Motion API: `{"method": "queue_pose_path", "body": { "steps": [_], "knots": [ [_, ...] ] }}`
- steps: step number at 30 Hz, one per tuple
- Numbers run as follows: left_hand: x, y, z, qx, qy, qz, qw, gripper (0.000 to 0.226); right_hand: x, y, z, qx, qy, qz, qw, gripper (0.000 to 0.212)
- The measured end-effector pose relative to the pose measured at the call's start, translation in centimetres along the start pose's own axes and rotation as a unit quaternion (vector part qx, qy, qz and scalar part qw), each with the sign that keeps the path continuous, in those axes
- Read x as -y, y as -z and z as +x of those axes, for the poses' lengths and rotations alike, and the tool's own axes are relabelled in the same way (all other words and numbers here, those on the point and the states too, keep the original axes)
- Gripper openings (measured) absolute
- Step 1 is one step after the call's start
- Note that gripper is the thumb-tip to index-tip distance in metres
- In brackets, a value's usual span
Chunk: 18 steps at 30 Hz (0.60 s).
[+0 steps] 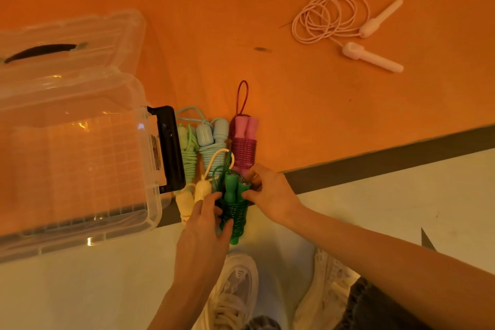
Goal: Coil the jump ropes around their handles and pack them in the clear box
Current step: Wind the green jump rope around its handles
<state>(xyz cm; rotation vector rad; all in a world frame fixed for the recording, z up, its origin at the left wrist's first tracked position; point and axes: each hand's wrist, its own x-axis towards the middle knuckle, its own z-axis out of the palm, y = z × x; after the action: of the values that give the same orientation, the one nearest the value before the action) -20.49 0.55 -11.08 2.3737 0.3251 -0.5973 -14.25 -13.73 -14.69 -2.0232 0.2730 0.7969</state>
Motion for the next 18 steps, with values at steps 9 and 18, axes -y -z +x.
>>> {"method": "queue_pose_path", "body": {
  "steps": [9,18],
  "knots": [
    [0.3,0.3,0.5,0.022,0.029,-0.029,0.999,0.041,-0.6,-0.4,0.3,-0.003,0.035,-0.009,0.999,0.025],
    [-1.8,2.0,2.7,0.084,0.049,-0.046,0.994,0.024,-0.7,2.3,0.0,0.006,0.018,-0.041,0.999,0.023]
  ]
}}
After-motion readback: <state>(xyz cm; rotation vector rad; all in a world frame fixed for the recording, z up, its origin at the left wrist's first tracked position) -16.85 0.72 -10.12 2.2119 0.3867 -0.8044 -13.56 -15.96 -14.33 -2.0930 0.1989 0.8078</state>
